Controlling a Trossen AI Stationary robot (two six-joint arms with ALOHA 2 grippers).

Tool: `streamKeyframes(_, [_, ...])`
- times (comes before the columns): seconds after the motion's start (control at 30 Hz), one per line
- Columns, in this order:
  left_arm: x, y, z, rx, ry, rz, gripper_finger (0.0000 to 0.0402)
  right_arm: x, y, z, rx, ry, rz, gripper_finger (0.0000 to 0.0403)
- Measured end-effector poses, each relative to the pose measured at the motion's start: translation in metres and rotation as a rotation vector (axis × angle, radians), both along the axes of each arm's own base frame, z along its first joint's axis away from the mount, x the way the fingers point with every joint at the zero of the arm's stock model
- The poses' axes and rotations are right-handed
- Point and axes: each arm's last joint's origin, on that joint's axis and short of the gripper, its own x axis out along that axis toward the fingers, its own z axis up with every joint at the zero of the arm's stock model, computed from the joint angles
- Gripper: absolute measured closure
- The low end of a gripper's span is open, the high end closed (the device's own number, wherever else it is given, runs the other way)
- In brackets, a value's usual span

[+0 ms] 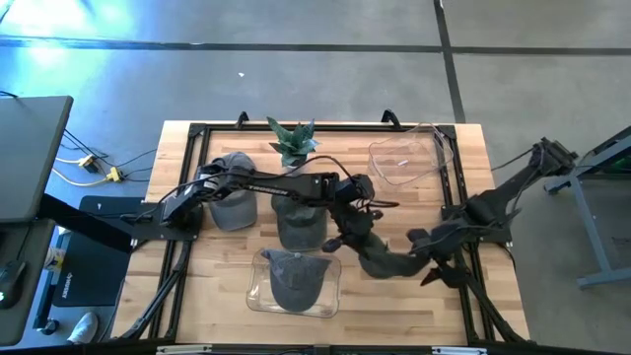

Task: Pick & Place hat
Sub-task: Put the right dark green cap into the top transparent bin

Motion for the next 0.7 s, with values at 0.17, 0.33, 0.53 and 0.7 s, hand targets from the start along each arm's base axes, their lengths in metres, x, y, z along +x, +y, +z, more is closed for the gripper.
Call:
streamKeyframes(0.17, [0.0007,0.0012,0.0002,-0.002,-0.009,0.002,0.0401,-0.0062,0.0011,0.0043,-0.034,-0.061,-0.039,0.0270])
streamKeyframes(0.33, [0.0048,0.0020,0.0058,-0.010,-0.045,0.055,0.0401,-0.0032,-0.0026,0.0034,-0.126,-0.125,-0.166,0.0277])
streamKeyframes(0.53, [0.0076,0.0039,0.0071,0.016,-0.049,0.152,0.0401,0.0010,-0.0009,0.0088,-0.134,-0.230,-0.165,0.0240])
streamKeyframes(0.7, [0.0083,0.0046,0.0070,0.023,-0.041,0.186,0.0401,0.0035,0.0003,0.0093,-0.174,-0.288,-0.138,0.0240])
